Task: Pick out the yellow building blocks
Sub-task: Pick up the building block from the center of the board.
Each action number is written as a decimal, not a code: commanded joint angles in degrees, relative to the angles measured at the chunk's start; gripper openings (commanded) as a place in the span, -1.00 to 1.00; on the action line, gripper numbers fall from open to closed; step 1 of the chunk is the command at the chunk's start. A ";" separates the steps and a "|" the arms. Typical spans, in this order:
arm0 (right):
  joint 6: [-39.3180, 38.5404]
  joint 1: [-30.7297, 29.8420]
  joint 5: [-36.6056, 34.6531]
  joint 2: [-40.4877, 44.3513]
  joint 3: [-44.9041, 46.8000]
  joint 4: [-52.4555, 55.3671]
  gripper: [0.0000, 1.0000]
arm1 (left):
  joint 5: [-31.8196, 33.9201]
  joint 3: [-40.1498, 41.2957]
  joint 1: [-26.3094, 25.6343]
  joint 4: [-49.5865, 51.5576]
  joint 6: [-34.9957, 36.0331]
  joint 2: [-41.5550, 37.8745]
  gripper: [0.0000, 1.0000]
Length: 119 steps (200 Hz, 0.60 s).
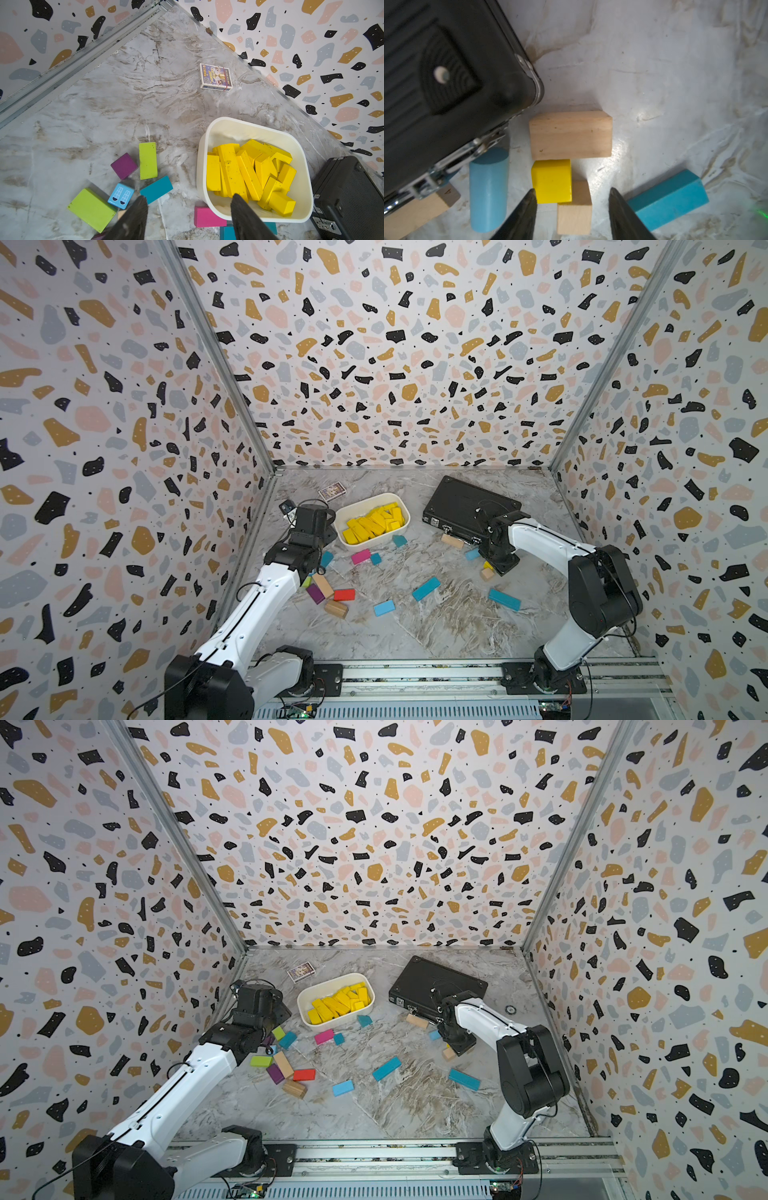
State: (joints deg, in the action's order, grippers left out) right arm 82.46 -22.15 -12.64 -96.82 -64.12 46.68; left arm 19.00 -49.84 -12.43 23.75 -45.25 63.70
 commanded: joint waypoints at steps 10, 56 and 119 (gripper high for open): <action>1.53 0.46 0.10 -0.88 -0.53 -2.90 -0.01 | 1.30 0.08 0.35 -0.58 -0.10 -1.38 0.29; 1.30 0.62 0.92 -3.41 0.17 -5.83 -0.07 | 1.64 -0.18 0.36 -0.04 -0.01 -2.08 0.28; -2.23 0.60 0.27 0.21 1.42 -5.70 -0.38 | 2.33 0.45 0.34 0.15 -0.07 -3.06 0.28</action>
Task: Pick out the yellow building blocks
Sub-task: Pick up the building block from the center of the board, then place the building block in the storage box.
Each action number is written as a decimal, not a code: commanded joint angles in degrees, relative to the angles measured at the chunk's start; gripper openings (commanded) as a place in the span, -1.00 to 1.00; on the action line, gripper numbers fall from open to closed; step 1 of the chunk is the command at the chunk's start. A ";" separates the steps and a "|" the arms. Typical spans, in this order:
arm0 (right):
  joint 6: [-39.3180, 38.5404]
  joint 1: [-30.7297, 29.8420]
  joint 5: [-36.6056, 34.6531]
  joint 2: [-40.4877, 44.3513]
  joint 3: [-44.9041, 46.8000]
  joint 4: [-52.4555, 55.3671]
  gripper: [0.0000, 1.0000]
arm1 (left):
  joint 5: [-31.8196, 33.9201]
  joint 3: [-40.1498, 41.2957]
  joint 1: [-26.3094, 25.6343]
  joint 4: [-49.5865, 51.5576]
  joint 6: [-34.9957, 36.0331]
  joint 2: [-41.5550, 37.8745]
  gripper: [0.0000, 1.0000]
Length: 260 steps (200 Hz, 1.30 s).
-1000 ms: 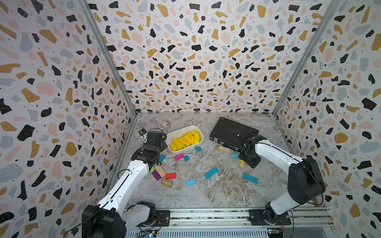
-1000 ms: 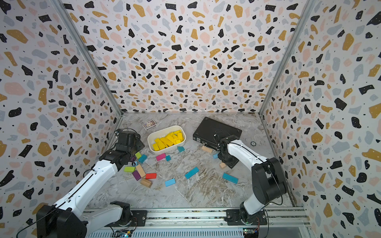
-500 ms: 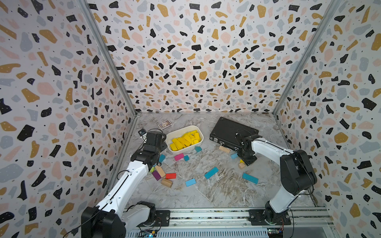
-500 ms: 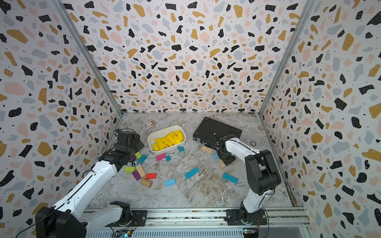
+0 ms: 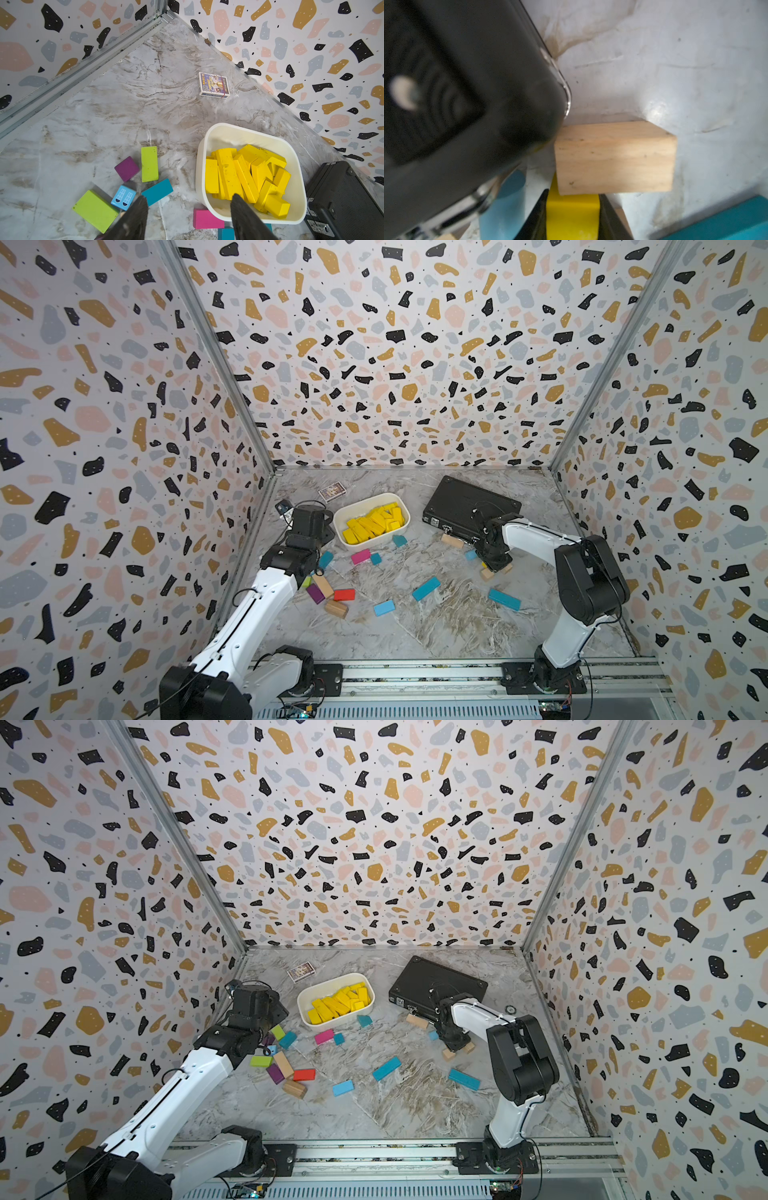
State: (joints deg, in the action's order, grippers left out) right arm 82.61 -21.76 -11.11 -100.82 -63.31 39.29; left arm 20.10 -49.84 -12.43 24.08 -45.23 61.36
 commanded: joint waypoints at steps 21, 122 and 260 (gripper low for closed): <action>-8.04 0.15 -2.73 9.12 0.42 3.46 -0.48 | 1.28 0.78 0.31 -0.84 -0.14 -0.38 0.28; -58.16 -12.33 10.28 -1.58 -23.09 -2.82 -0.59 | -1.20 -0.09 0.31 -1.62 0.71 3.08 0.28; -67.97 -22.84 18.39 -33.00 -62.46 -3.62 -0.53 | -2.04 1.82 0.33 -1.44 4.65 4.55 0.31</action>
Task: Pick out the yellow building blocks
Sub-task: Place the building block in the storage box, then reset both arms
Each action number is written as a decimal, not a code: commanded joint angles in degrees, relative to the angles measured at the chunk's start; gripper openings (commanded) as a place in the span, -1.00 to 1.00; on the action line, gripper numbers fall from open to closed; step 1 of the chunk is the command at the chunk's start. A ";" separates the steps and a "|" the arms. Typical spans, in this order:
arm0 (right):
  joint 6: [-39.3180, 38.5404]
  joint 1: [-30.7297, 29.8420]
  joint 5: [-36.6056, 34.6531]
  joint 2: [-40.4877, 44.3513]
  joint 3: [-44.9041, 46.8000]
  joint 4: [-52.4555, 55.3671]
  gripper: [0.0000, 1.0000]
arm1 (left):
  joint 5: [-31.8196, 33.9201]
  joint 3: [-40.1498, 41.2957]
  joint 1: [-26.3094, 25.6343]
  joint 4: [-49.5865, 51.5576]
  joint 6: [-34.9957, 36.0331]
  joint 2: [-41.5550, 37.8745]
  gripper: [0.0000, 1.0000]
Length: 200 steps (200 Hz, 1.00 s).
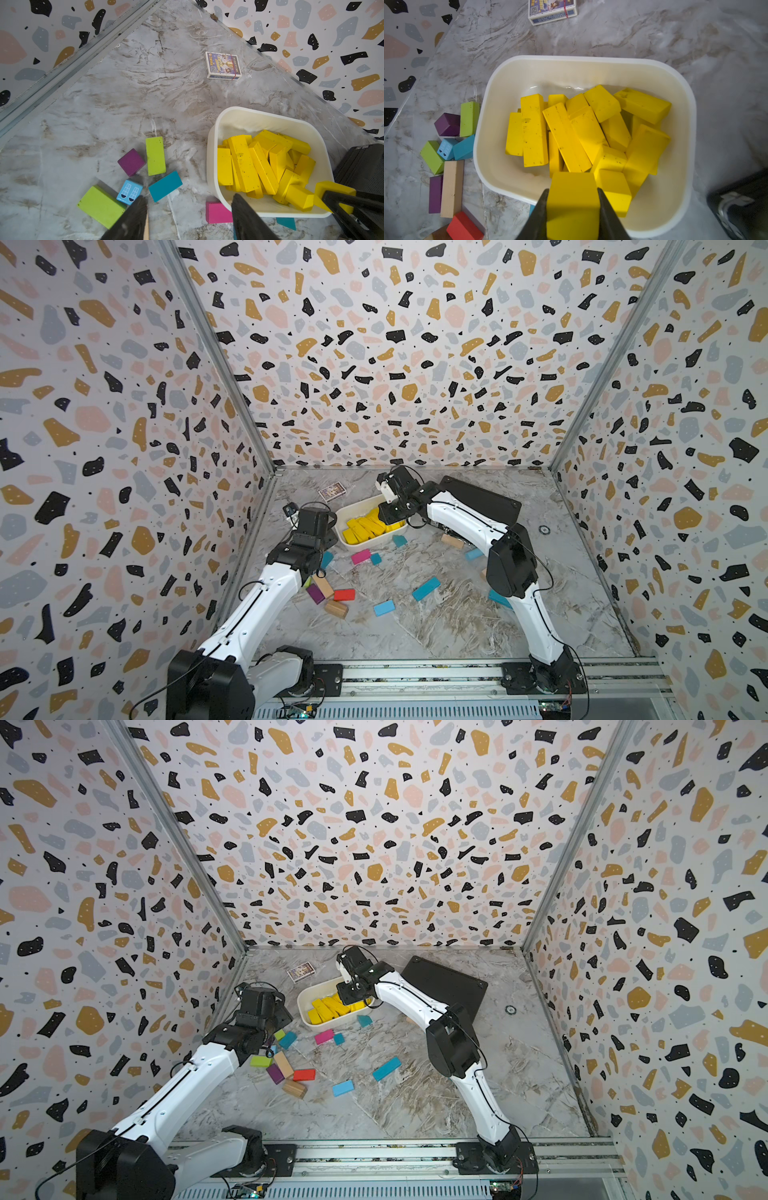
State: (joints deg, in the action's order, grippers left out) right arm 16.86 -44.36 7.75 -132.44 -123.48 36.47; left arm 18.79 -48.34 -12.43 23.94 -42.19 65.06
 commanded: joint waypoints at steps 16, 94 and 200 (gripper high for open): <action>-3.75 -0.63 -1.12 -2.62 -2.42 -1.24 -0.49 | -0.60 0.41 0.31 -1.44 1.62 1.12 0.32; -12.10 -0.86 -4.17 -0.02 -1.42 0.87 0.32 | 2.73 0.16 0.40 -1.80 2.95 2.61 0.48; -6.01 10.52 -14.79 47.96 50.87 -21.24 0.46 | 15.53 -6.46 0.83 -2.91 14.50 6.89 0.71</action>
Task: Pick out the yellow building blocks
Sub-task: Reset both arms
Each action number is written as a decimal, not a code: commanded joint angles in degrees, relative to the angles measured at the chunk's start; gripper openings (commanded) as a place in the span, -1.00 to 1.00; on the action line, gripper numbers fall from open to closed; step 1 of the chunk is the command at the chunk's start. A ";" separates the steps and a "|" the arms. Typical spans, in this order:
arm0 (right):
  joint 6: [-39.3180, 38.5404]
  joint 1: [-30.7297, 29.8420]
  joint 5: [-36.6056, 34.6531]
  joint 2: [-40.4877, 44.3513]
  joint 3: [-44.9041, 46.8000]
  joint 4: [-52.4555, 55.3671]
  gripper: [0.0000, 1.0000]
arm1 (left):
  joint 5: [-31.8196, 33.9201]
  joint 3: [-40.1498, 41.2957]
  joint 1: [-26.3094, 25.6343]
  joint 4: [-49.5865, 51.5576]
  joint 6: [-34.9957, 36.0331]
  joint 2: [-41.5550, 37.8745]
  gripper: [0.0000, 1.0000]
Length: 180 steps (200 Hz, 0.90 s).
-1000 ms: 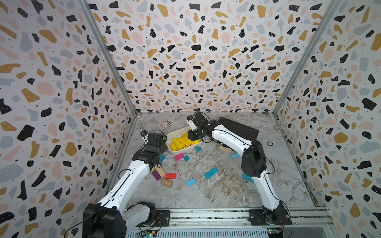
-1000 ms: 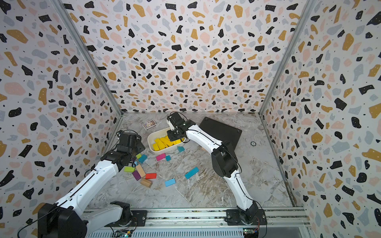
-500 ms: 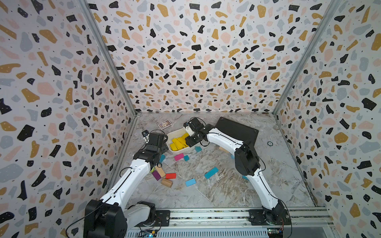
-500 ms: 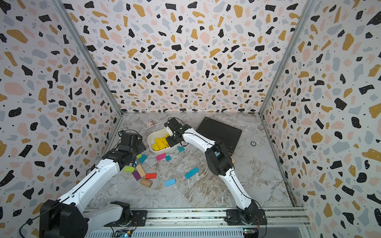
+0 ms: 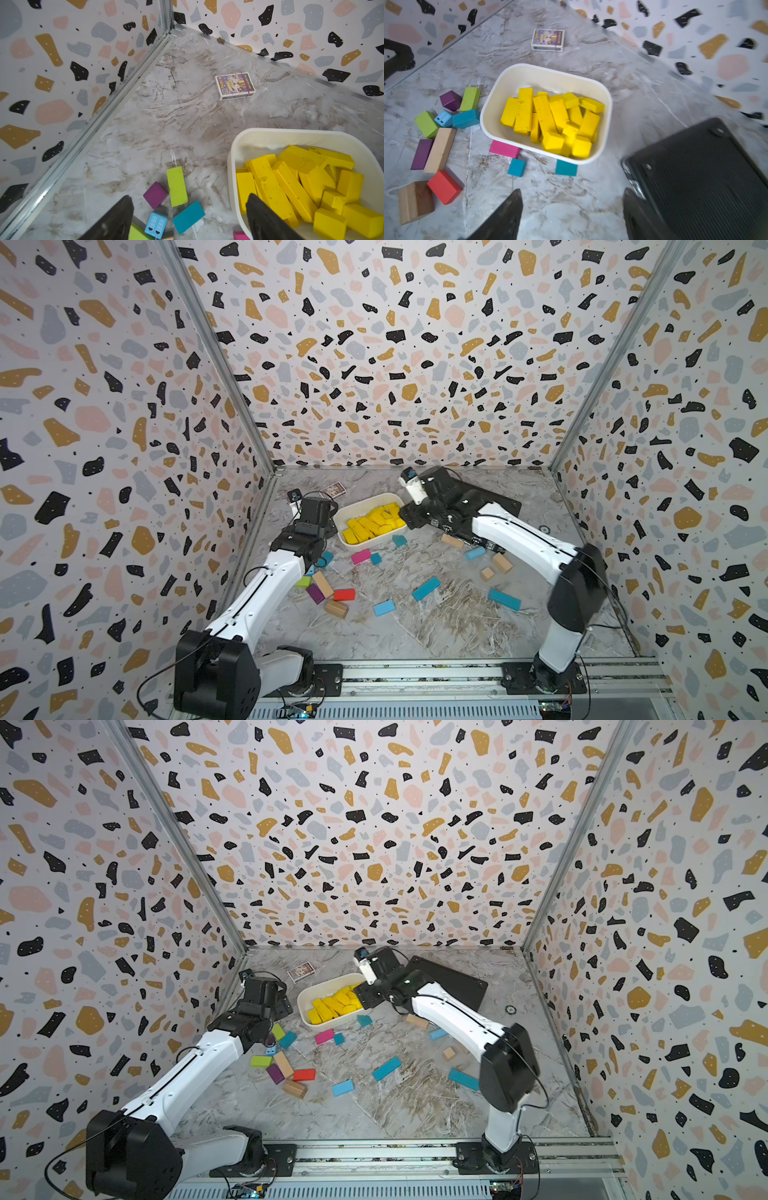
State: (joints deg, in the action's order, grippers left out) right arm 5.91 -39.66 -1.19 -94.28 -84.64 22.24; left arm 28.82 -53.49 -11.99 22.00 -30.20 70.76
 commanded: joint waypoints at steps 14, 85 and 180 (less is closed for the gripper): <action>4.92 9.69 -10.15 16.44 19.88 -9.06 0.45 | 7.22 -0.94 0.46 -1.95 3.87 2.02 0.72; 1.91 29.89 -33.77 23.15 47.92 -30.47 0.77 | 9.52 6.71 3.46 -17.18 15.68 6.90 1.00; -3.63 37.21 -13.05 9.32 65.12 -72.51 0.79 | -4.19 21.46 5.13 -49.00 27.70 12.63 1.00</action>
State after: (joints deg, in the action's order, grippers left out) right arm 3.18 -4.73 -22.00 -85.27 -24.40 -34.26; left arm 29.43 -37.56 -7.31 -11.42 -6.52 84.12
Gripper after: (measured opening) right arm 0.898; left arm 0.999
